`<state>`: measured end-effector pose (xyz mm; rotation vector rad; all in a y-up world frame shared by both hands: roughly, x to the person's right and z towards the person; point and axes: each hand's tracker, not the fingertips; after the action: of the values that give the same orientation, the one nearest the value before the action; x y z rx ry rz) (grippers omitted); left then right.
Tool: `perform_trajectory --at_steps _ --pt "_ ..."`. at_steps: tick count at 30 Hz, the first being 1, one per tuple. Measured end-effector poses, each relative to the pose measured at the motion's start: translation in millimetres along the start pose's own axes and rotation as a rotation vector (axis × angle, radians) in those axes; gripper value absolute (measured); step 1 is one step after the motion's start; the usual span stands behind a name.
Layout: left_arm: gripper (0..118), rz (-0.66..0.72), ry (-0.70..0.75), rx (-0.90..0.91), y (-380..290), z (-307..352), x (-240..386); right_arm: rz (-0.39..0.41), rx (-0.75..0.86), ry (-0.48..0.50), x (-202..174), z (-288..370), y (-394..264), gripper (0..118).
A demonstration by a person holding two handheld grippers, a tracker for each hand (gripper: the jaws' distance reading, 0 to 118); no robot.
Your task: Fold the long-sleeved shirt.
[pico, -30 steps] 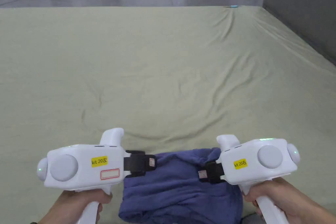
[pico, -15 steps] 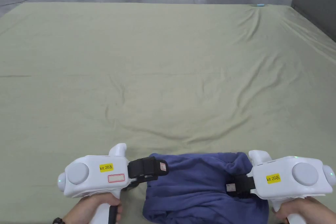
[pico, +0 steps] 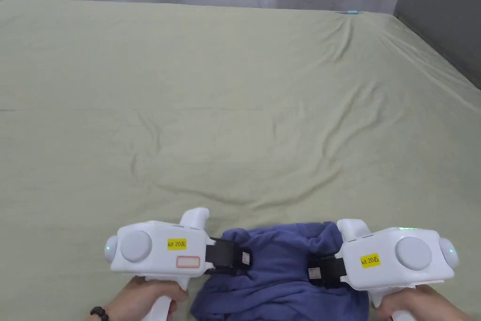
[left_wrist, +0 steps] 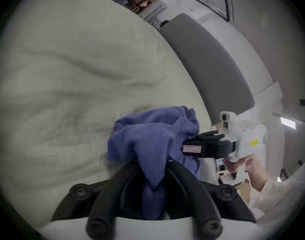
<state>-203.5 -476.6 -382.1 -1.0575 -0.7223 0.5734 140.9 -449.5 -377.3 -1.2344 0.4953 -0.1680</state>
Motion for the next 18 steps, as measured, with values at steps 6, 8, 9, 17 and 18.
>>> perform_trajectory --at_steps 6,8,9,17,18 --pt "6 -0.022 -0.005 0.108 16.8 76.5 -16.2 0.121 0.099 0.009 -80.9 20.7 21.9 0" --pt "6 -0.011 0.051 0.139 21.8 110.5 -33.4 0.191 0.176 0.008 -123.2 20.6 34.6 0" --pt "6 -0.003 0.075 0.156 22.8 127.0 -43.0 0.218 0.214 0.002 -143.3 17.4 40.9 0" --pt "6 0.057 0.252 0.261 22.4 294.9 -145.8 0.476 0.405 0.039 -322.6 -80.7 85.8 0" --pt "6 0.076 0.287 0.277 22.6 315.5 -160.0 0.491 0.409 0.061 -343.4 -97.9 89.5 0"
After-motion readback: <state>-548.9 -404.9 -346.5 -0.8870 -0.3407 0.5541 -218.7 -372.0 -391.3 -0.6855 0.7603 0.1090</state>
